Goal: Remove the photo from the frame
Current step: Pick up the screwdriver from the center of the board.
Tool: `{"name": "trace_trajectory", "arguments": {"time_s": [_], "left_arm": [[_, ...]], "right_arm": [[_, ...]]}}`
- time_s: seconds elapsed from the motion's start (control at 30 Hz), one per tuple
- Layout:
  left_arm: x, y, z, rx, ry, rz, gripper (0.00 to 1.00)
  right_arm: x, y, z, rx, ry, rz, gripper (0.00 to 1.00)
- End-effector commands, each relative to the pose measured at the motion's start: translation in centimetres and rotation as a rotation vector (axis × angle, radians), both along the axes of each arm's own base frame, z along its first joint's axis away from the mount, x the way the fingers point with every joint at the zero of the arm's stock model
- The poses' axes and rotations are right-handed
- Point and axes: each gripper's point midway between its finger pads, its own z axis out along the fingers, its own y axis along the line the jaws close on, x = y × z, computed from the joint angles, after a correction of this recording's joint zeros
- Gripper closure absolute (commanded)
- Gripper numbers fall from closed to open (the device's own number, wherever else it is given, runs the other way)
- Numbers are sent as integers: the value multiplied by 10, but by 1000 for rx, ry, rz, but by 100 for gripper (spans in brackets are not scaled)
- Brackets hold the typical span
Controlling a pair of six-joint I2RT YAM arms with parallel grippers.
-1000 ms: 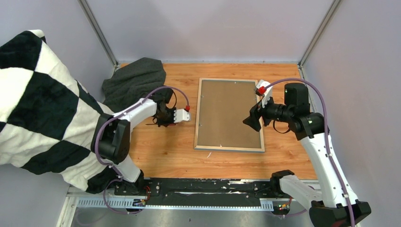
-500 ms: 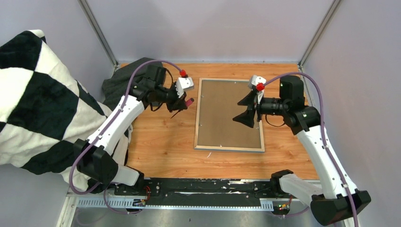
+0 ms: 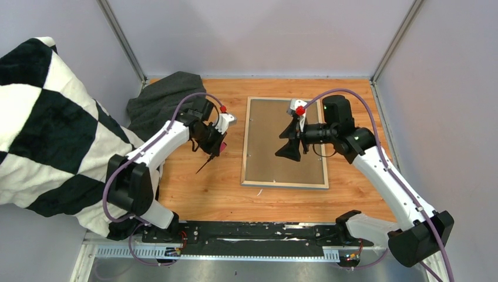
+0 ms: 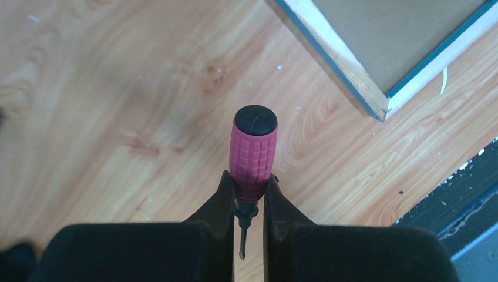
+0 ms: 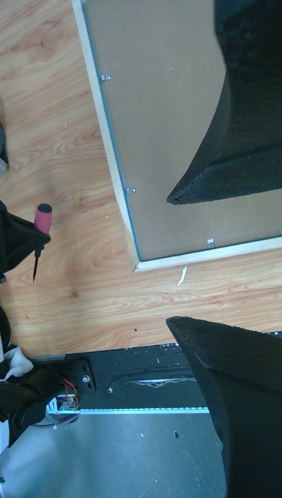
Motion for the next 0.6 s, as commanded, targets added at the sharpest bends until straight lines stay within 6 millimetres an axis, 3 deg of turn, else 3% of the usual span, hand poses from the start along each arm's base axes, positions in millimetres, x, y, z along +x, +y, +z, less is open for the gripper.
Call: {"name": "trace_trajectory", "arguments": {"time_s": [0.0,0.3,0.4,0.57], "left_arm": [[-11,0,-20,-13,102,3,100],[-25,0,-53,9,238,-70,100],[-37,-17,-41,-94,275,-140,100],[-46,-43,0,-262,238,-229,100]], "right_arm": [[-4,2,-6,2,-16,7,29],[-16,10,-28,21,34,86,31],[-17,13,-33,31,44,98,33],[-13,21,-44,56,56,104,35]]}}
